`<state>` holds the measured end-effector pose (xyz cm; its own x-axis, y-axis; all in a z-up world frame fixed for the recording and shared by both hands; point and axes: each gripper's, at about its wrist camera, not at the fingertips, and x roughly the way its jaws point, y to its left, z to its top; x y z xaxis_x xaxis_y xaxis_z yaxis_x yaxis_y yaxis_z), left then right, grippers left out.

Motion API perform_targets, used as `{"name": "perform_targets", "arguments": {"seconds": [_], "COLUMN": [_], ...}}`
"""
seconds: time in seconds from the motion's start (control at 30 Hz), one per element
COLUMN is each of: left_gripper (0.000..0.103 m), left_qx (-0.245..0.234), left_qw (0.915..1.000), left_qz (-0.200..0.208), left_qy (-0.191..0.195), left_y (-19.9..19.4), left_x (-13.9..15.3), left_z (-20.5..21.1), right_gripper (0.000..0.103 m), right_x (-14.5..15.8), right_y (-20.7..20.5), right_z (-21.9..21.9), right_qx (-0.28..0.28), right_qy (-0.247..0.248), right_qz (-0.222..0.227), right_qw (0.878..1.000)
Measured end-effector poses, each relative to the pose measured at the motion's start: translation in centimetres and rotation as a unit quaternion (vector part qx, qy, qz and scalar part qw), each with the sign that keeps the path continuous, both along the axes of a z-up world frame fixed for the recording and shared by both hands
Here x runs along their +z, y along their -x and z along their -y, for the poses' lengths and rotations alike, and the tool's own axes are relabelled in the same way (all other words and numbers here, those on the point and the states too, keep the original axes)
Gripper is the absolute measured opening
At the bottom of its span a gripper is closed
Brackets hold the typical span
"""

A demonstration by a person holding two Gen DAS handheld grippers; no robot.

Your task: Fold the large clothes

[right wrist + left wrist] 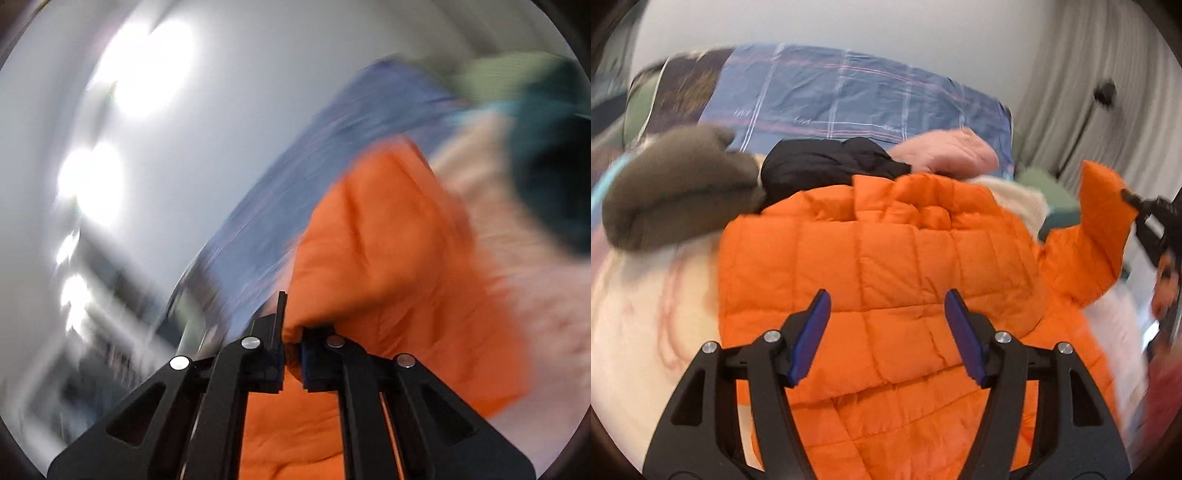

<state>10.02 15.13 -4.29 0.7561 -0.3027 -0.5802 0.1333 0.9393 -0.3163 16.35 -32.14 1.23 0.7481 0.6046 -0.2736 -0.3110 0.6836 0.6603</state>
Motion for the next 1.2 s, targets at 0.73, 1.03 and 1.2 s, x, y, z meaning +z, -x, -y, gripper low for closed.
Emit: {"name": "perform_targets", "arguments": {"seconds": [0.73, 1.03, 1.2], "left_gripper": [0.011, 0.014, 0.046], "left_qx": [-0.062, 0.019, 0.068], "left_qw": [0.9920, 0.9987, 0.9896], "left_qz": [-0.058, 0.006, -0.078], "left_qy": [0.094, -0.048, -0.099], "left_y": [-3.3, -0.2, -0.6], "left_x": [-2.3, 1.5, -4.4], "left_z": [0.8, -3.6, -4.8], "right_gripper": [0.047, 0.051, 0.051], "right_x": [-8.8, -8.8, -13.3], "right_y": [4.0, 0.1, -2.1], "right_z": [-14.3, -6.2, -5.8], "right_qx": [0.169, -0.016, -0.043], "right_qy": [0.245, 0.254, 0.302], "right_qz": [-0.077, -0.086, -0.167], "right_qw": [0.951, 0.963, 0.938]}}
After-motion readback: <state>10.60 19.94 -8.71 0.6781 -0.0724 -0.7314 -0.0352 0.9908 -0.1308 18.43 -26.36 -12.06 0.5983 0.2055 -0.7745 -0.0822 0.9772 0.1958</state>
